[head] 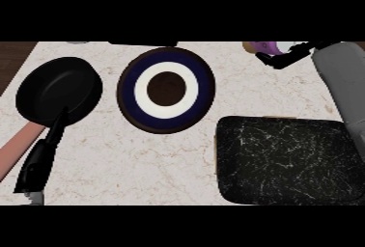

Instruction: Pick the can from the tray and place it in the plate

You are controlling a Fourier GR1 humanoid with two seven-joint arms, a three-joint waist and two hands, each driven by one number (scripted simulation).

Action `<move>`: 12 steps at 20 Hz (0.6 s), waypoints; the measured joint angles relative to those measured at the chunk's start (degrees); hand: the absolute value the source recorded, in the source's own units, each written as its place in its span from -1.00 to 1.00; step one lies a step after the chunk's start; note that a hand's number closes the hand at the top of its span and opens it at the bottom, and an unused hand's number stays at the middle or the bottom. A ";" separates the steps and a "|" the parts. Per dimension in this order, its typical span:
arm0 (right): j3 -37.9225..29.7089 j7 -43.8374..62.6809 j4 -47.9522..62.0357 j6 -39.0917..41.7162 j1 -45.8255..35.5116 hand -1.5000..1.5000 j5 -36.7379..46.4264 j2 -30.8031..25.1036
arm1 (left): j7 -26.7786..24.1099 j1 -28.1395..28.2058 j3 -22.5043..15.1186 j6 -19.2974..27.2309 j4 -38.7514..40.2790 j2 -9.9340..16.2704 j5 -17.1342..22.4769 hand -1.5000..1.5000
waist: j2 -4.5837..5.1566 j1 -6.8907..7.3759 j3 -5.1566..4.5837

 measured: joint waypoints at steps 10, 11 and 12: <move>1.14 9.96 3.08 0.59 -9.61 1.00 0.46 11.49 | -0.26 2.01 1.59 -0.74 -1.08 0.63 0.29 0.00 | -0.51 -1.24 -0.09; 1.54 11.29 3.25 -0.02 -10.26 1.00 0.82 13.02 | 0.11 1.98 1.51 -0.85 -1.34 0.51 0.34 0.00 | -0.55 -1.32 -0.09; 1.98 12.38 3.69 -0.20 -11.16 1.00 1.28 14.15 | 0.00 1.87 1.48 -0.74 -1.04 0.37 0.18 0.00 | -0.51 -1.28 -0.10</move>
